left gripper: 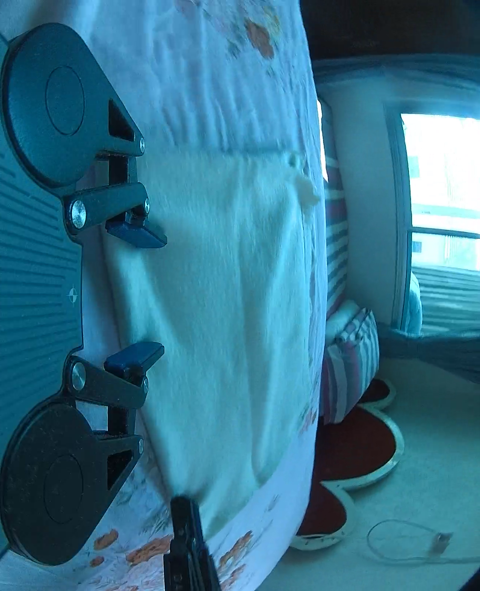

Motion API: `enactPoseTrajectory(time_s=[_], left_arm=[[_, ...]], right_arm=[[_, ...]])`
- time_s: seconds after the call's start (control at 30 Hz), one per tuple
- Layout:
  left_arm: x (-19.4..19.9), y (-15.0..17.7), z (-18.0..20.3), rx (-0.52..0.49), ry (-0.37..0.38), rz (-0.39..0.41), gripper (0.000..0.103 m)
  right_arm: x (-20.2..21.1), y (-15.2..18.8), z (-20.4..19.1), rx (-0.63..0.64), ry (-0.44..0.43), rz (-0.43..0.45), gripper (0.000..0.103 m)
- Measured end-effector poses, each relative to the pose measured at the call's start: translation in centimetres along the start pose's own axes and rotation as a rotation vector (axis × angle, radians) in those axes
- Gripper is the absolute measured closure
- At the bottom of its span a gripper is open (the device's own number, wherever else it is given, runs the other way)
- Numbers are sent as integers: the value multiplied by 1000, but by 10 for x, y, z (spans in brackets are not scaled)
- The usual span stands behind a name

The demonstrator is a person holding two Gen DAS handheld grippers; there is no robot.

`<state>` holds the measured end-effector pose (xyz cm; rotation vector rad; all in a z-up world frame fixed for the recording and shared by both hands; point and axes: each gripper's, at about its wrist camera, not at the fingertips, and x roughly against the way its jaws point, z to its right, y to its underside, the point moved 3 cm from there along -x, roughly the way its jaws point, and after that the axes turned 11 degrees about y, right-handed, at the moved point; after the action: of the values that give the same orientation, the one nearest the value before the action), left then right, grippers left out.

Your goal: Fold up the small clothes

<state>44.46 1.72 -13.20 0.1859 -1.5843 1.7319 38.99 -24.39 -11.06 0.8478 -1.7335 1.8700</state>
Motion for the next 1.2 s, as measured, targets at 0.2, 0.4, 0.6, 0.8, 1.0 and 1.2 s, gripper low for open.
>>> enactPoseTrajectory(time_s=[0.2, 0.4, 0.6, 0.8, 1.0, 1.2], left_arm=[[4, -53, -41, 36, -30, 127, 47], [-95, -134, -63, -13, 24, 77, 32], [-133, -131, -111, 68, -25, -9, 32], [-52, -79, -115, 218, 2, 40, 32], [33, 9, -93, 618, 94, 136, 32], [44, 56, -60, 909, 201, 217, 33]], right_arm=[[-5, -50, 14, -55, 18, 122, 76], [-86, -133, 11, -124, 59, 138, 78], [-140, -135, 54, -207, 189, 2, 80], [-80, -104, 61, -252, 53, 82, 71], [-22, -69, 40, -211, -26, 117, 75], [17, -62, 26, -205, -90, 138, 86]])
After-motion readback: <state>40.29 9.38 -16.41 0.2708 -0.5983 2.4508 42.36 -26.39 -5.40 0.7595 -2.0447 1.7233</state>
